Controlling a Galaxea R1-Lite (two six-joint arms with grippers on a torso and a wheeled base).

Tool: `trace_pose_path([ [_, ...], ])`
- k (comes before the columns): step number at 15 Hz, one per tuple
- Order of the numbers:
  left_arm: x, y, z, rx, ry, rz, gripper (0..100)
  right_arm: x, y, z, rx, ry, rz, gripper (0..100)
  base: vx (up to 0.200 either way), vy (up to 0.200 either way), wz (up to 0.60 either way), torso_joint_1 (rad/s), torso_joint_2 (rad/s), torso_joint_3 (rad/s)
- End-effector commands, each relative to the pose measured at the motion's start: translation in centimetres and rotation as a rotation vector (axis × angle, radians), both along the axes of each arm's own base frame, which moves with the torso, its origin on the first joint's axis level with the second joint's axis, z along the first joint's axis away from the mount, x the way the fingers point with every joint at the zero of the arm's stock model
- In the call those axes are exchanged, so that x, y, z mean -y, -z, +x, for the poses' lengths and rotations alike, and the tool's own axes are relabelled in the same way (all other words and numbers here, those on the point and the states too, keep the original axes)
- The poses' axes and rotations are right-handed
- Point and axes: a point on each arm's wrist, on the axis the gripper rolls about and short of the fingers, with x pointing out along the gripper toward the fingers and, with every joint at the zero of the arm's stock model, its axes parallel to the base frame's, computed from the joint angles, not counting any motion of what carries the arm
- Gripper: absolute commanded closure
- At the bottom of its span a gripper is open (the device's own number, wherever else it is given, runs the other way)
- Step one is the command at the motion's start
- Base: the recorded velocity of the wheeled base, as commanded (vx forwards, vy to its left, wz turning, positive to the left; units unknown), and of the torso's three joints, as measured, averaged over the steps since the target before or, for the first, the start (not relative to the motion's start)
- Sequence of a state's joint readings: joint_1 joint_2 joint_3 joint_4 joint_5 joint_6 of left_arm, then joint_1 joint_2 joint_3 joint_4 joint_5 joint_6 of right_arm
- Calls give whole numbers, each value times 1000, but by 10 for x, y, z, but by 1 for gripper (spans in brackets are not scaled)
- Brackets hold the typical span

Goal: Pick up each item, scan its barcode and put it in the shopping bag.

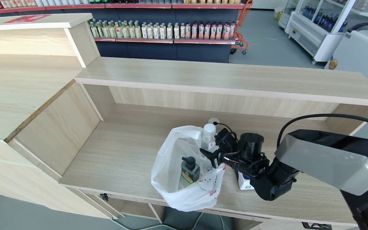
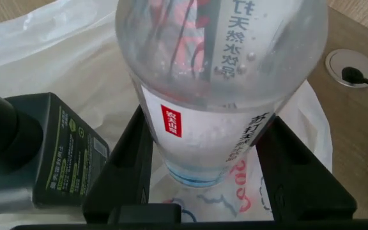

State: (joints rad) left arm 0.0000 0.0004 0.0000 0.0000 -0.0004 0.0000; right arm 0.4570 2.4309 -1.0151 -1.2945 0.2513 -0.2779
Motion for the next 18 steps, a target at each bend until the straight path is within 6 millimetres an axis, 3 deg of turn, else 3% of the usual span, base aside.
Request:
trace_pose_path([
  [1,0,0,0,0,0,0,0,0,3,0,-6,-1,-6,100,0,0,0,0,0,0],
  [4,0,0,0,0,0,0,0,1,3,0,0,0,-13,100,0,0,0,0,0,0],
  [5,0,0,0,0,0,0,0,1,4,-1,-3,0,-14,0,0,0,0,0,0,0],
  [11,0,0,0,0,0,0,0,1,-8,0,25,-2,15,0,0,0,0,0,0,0],
  [16,0,0,0,0,1,3,0,-1,-70,-24,-19,-13,182,0,0,0,0,0,0,0],
  [18,0,0,0,2,0,2,0,4,-78,-32,-45,-8,170,0,0,0,0,0,0,0],
])
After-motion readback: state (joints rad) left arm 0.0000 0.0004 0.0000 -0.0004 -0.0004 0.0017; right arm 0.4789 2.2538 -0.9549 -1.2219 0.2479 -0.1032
